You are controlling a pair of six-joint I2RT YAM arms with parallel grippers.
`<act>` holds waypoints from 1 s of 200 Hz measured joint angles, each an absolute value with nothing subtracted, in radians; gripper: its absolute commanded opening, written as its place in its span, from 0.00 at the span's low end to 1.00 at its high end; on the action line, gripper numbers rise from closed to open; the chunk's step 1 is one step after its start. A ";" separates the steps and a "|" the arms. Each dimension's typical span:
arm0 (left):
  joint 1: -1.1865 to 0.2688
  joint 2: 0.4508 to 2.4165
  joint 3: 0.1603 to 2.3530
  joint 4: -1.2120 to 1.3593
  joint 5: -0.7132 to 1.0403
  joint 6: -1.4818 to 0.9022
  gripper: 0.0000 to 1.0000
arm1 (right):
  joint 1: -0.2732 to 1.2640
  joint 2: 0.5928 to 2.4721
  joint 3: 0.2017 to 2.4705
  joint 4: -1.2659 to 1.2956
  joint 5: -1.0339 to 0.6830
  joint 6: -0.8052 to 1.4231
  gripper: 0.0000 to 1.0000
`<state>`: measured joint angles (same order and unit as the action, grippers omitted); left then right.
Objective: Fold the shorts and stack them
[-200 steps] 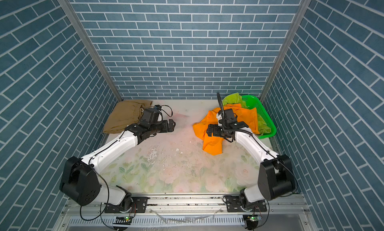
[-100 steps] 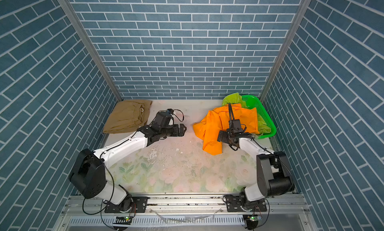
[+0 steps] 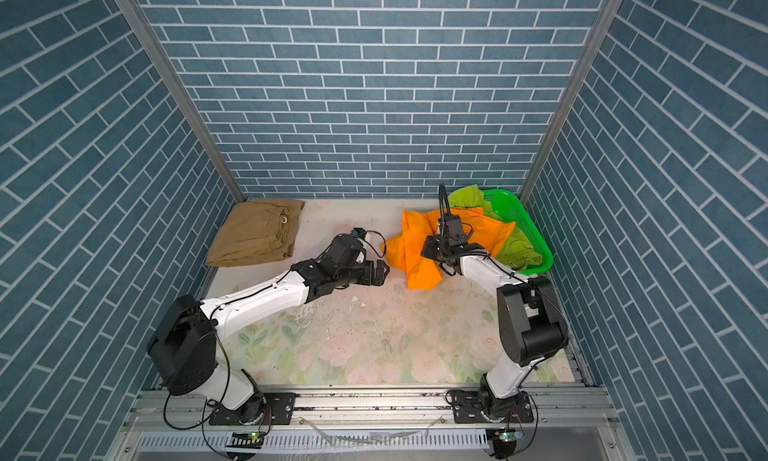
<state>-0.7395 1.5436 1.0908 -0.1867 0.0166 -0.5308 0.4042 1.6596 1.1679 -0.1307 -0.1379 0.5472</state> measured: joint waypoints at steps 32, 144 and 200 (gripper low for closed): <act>-0.646 1.414 1.048 -0.189 0.020 -0.531 1.00 | 0.537 1.633 1.375 -0.212 -0.133 0.515 0.00; -0.339 1.082 0.830 -0.244 0.064 -0.551 1.00 | 0.782 1.815 1.375 -0.270 -0.257 0.552 0.70; -0.319 1.085 0.806 -0.242 0.084 -0.551 1.00 | 0.728 1.678 1.274 -0.353 -0.159 0.469 0.93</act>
